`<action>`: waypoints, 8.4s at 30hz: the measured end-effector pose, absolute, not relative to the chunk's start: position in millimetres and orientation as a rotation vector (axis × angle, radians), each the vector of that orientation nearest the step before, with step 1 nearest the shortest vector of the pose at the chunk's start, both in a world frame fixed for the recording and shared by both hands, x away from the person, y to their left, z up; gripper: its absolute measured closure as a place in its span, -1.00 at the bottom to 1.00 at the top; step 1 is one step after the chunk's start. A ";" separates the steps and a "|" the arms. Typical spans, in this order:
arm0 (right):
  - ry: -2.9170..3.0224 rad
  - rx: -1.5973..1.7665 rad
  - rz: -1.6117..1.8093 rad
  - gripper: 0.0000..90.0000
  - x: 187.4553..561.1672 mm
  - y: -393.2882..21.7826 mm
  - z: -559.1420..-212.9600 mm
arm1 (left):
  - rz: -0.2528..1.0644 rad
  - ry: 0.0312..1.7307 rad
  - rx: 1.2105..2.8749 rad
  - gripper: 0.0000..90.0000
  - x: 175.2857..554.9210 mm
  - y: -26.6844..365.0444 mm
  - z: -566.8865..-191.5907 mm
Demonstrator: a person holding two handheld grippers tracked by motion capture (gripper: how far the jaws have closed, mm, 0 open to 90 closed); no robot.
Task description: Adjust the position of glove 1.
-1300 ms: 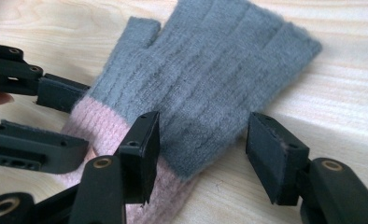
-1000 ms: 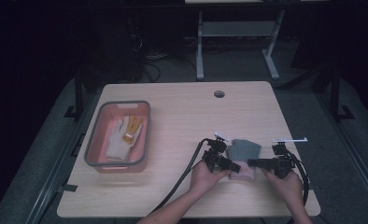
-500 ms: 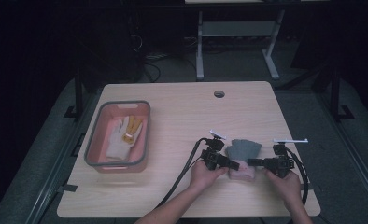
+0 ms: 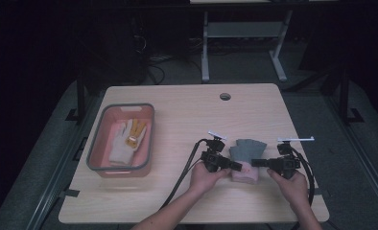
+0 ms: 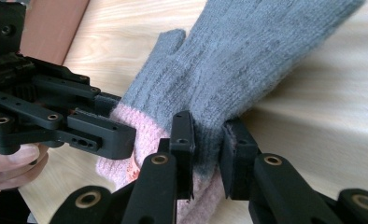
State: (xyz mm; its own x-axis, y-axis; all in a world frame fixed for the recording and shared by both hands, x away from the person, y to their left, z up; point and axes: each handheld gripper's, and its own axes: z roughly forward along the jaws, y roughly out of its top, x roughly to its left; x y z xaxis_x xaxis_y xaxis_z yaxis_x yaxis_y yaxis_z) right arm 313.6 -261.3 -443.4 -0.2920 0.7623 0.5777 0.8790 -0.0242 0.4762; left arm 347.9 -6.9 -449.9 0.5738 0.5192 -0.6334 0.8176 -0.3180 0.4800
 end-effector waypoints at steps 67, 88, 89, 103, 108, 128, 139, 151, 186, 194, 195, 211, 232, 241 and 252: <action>-2.223 -1.483 -1.299 0.70 371.7 -131.2 -365.9 | -0.282 1.096 1.840 0.50 357.9 134.4 -380.0; -2.227 -1.442 -1.324 0.70 382.3 -108.8 -355.1 | -0.249 1.105 1.831 0.51 361.7 157.9 -367.2; -2.228 -1.435 -1.318 0.70 382.7 -107.9 -355.3 | -0.246 1.106 1.830 0.51 361.7 159.0 -367.1; -2.228 -1.393 -1.340 0.70 389.3 -86.9 -347.3 | -0.215 1.115 1.822 0.51 361.8 181.6 -355.8; -2.227 -1.380 -1.354 0.70 391.1 -77.4 -346.4 | -0.202 1.119 1.820 0.51 361.6 190.4 -354.3; -2.206 -1.334 -1.376 0.69 397.4 -59.0 -343.0 | -0.185 1.123 1.805 0.52 362.3 213.2 -349.1; -2.213 -1.309 -1.369 0.69 402.0 -46.4 -340.2 | -0.179 1.135 1.796 0.53 362.5 225.9 -346.9; -2.208 -1.285 -1.372 0.69 406.9 -33.5 -341.2 | -0.170 1.145 1.794 0.54 361.8 238.1 -345.2; -2.187 -1.214 -1.349 0.67 420.6 12.6 -350.0 | -0.140 1.214 1.767 0.54 358.0 284.0 -347.6; -2.177 -1.195 -1.337 0.67 422.5 24.5 -352.7 | -0.136 1.225 1.768 0.55 356.2 295.0 -348.4; -2.175 -1.193 -1.333 0.67 422.8 25.5 -353.1 | -0.131 1.222 1.771 0.55 355.7 297.4 -348.5; -2.185 -1.168 -1.299 0.66 426.1 49.1 -355.0 | -0.096 1.252 1.763 0.56 350.8 317.3 -349.4; -2.223 -1.147 -1.248 0.65 430.2 86.7 -367.5 | -0.037 1.309 1.826 0.57 350.0 343.1 -354.1; -2.251 -1.138 -1.192 0.65 434.7 101.7 -378.3 | -0.053 1.369 1.803 0.57 351.7 356.9 -365.9; -2.354 -1.142 -1.139 0.68 434.4 101.2 -376.9 | 0.004 1.457 1.890 0.58 357.0 354.9 -377.8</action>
